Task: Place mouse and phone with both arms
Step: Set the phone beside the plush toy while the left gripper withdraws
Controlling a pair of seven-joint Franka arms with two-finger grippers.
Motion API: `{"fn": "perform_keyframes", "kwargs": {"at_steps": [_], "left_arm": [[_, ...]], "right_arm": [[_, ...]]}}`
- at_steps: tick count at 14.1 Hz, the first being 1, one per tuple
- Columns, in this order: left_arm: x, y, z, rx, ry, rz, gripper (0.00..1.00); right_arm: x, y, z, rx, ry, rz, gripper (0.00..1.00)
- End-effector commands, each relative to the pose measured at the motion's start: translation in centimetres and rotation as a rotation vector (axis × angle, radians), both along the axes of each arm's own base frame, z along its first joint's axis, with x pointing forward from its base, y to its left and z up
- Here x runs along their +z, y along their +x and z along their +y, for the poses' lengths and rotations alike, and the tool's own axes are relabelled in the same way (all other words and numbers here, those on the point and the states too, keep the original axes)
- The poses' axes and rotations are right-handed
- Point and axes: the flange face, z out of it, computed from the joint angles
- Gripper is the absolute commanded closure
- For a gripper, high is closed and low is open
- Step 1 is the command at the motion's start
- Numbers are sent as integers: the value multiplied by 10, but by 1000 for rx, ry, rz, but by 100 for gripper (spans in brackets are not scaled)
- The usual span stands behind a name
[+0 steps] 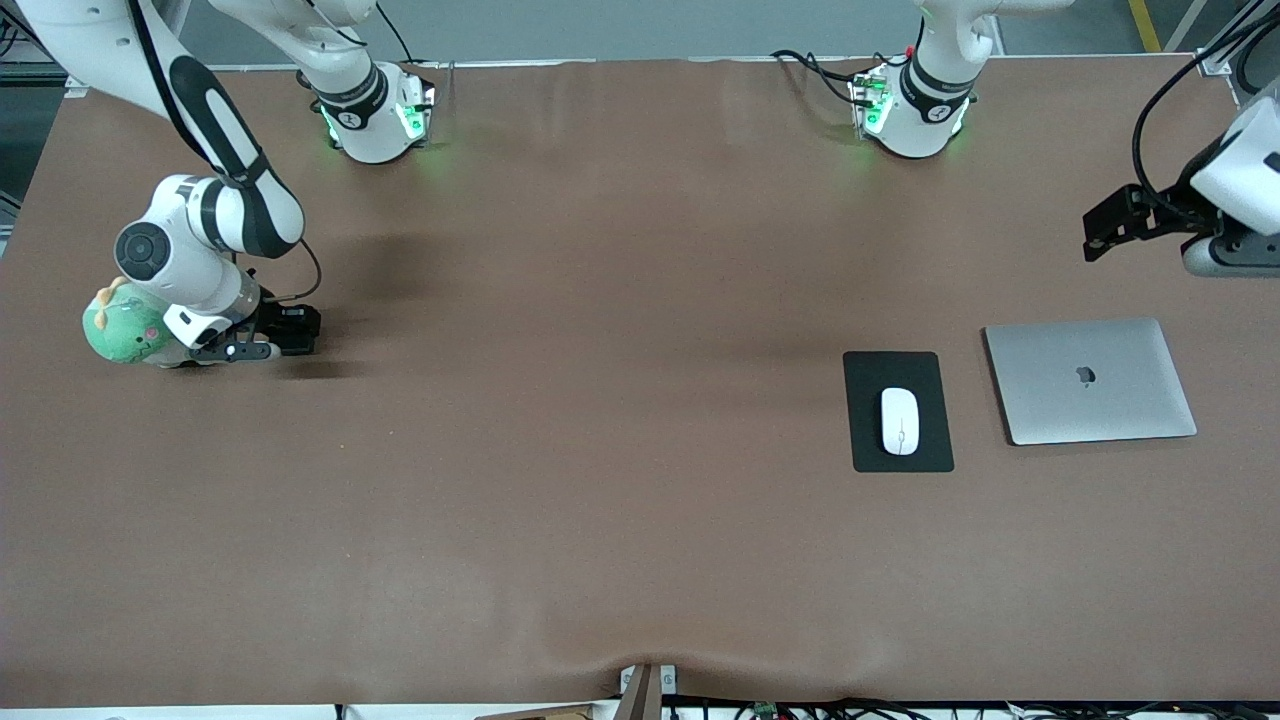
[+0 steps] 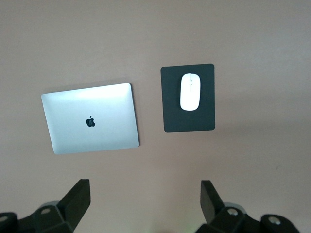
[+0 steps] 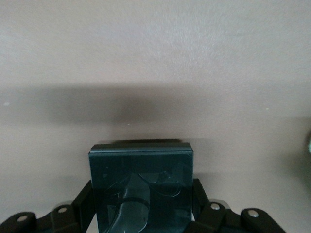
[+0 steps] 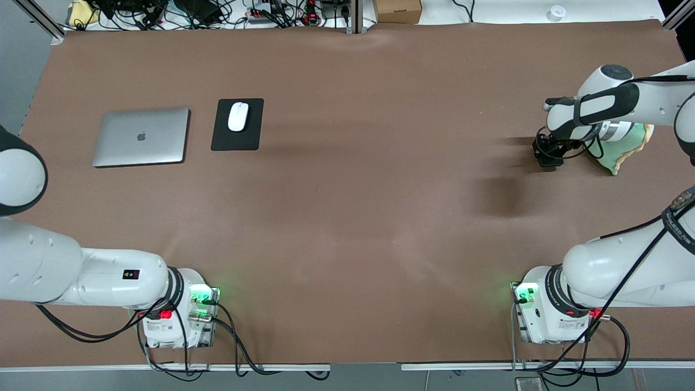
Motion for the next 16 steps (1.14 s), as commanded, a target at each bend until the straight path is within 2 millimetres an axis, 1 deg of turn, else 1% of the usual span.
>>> {"fn": "perform_keyframes", "kwargs": {"at_steps": [1,2,3,4,5,6,8,9,11,13,14,15,16], "left_arm": [[1,-6,2,-6,-9,30,0],[3,-9,3,-3,-6,47,0],[6,-11,2,-4,-5,53,0],[5,-13,4,0,-6,66,0],[5,-13,5,1,-6,66,0],[6,-14,7,3,-6,72,0],[5,-17,6,1,-5,93,0],[5,-17,6,-3,-5,94,0],[6,-19,9,-43,-8,96,0],[11,-22,12,-78,-9,90,0],[11,-22,12,-78,-9,93,0],[10,-23,13,-76,-9,97,0],[9,-20,15,-64,-7,99,0]], "right_arm": [[-7,0,7,19,-3,1,100],[-7,0,7,19,-2,4,89],[-7,0,7,19,-2,9,59],[-7,0,7,18,-2,11,1],[-6,1,5,19,0,24,0],[1,6,5,20,0,40,0],[22,22,2,18,1,84,0],[38,33,2,23,0,97,0],[78,47,5,30,-8,63,0],[124,66,11,36,-10,55,0],[151,77,17,44,-7,89,0],[183,91,23,47,-2,125,0],[211,100,28,33,30,140,0]]}}
